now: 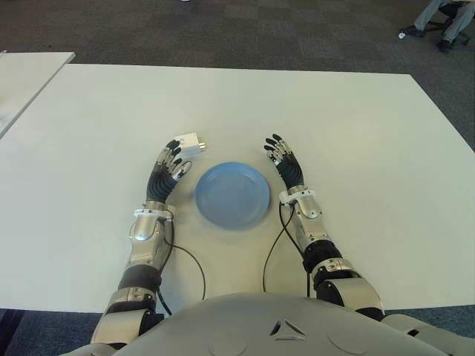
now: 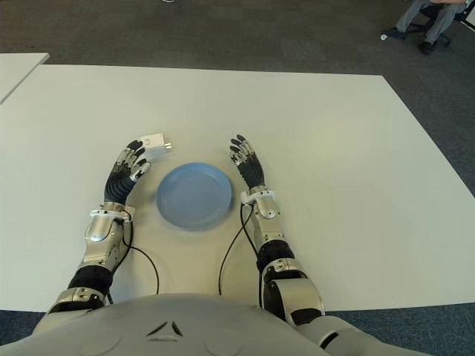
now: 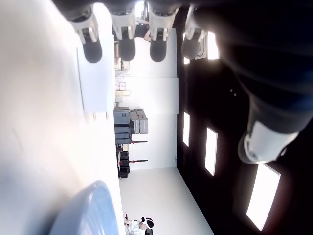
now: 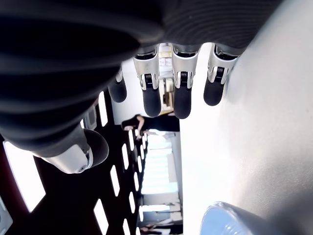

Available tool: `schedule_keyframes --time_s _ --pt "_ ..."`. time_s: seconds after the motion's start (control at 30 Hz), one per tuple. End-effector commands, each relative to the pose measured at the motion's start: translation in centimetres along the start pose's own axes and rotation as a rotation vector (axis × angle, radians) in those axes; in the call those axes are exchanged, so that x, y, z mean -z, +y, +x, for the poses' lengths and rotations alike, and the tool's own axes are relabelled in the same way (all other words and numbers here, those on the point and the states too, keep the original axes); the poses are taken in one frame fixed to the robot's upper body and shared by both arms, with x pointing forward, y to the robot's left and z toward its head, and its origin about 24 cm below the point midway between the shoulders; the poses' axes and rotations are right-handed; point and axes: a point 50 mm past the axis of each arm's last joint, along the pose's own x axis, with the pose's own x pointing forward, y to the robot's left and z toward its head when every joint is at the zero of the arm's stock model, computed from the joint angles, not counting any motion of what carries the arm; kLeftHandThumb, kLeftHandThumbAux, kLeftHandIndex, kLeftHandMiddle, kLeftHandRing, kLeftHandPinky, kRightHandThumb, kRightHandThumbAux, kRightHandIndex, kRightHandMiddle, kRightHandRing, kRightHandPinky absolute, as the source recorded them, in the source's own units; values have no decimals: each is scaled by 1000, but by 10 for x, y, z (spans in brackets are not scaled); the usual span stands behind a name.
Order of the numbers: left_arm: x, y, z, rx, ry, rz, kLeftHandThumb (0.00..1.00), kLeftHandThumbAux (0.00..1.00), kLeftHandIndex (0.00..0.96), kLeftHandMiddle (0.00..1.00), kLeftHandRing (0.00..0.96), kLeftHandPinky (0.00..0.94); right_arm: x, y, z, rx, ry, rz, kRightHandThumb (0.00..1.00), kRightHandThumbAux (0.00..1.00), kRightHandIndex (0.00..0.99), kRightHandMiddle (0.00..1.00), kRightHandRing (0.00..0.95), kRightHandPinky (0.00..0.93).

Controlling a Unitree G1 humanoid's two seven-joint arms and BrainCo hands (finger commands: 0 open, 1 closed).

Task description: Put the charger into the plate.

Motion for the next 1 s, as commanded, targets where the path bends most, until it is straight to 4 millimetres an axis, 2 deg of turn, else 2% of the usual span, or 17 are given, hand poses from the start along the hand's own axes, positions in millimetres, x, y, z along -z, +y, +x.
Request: schedule_keyframes --time_s 0.03,0.17,0.27,0.37,0.57,0.83,1.0 --pt "20 0 -15 -38 111 -10 0 602 20 75 73 88 18 1 -11 6 87 17 0 549 58 157 138 131" --pt "8 12 -9 -102 50 43 9 658 21 69 70 101 18 1 -11 6 87 18 0 545 58 155 137 128" --pt "-22 20 0 -156 -53 110 35 684 21 67 71 107 18 1 -11 9 89 18 0 540 58 154 135 120" --pt "-42 25 2 -184 -107 183 62 699 20 69 73 95 18 0 -11 14 90 20 0 540 58 155 133 120" --pt "-57 30 6 -176 -132 306 82 694 17 65 63 66 18 -1 -11 24 94 24 0 541 62 159 138 136" --pt "-89 31 33 -131 -209 460 104 664 11 44 36 32 19 2 -9 30 106 26 0 534 68 164 144 137" --pt "-98 30 44 -109 -252 507 122 647 22 40 28 21 19 4 -8 29 109 27 0 526 69 165 146 142"
